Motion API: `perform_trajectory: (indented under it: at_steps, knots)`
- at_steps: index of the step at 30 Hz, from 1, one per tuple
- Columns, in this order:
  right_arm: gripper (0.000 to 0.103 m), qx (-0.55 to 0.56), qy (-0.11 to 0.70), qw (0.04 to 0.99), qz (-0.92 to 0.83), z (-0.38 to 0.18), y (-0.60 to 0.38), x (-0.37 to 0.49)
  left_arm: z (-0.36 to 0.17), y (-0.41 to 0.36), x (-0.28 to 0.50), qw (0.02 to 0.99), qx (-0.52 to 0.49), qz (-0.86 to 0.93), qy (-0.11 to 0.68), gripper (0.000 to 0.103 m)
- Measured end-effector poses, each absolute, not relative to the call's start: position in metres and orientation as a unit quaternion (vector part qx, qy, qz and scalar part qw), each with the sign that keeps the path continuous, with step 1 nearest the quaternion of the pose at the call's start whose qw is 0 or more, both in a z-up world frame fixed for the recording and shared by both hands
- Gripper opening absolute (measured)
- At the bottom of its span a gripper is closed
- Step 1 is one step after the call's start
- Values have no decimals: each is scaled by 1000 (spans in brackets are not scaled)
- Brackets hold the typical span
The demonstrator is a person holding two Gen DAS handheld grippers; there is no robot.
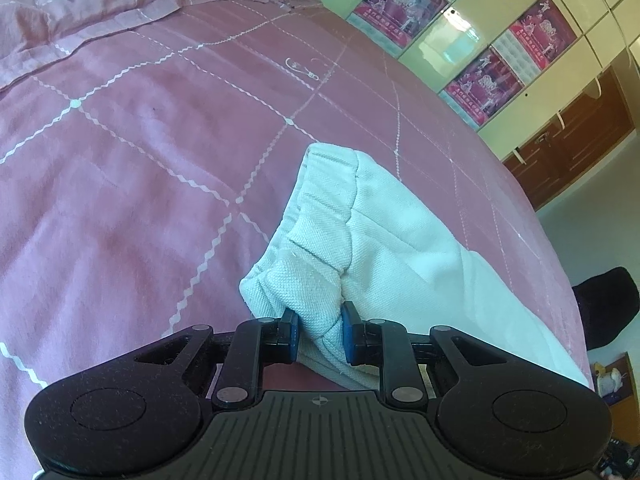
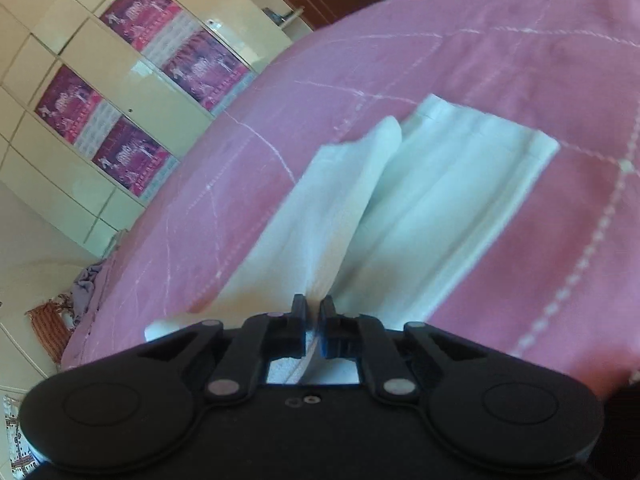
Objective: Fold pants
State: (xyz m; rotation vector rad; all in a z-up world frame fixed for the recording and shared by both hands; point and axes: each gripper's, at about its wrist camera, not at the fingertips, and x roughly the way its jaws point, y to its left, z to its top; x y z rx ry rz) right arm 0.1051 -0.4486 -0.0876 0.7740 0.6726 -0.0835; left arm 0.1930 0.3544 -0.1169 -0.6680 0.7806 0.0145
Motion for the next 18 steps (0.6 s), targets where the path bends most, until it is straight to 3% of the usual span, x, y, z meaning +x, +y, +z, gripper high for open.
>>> perform_trajectory:
  at_steps: [2,4,6,9,14,16,18]
  knots:
    - [8,377,337,862,-36,-99,-454,103,-117,354,194,870,-321,8,375,22]
    - [23,405,312,859,-32,-96,-464,105,-115,352,194,870,-318,11,377,22]
    - [30,399,278,872,-58,-86,-475,108,-115,352,195,870,-316,12,379,22]
    - [30,398,278,870,-86,-85,-500,136,-117,354,196,868,-324,12,377,22]
    - [26,396,303,863,-77,-101,-532,179,-119,355,195,865,-332,13,376,22]
    - [4,380,308,869,-74,-98,-532,187,-118,355,196,865,-331,13,378,22]
    - [4,348,294,888,-55,-86,-526,184,-118,355,197,864,-330,13,379,22]
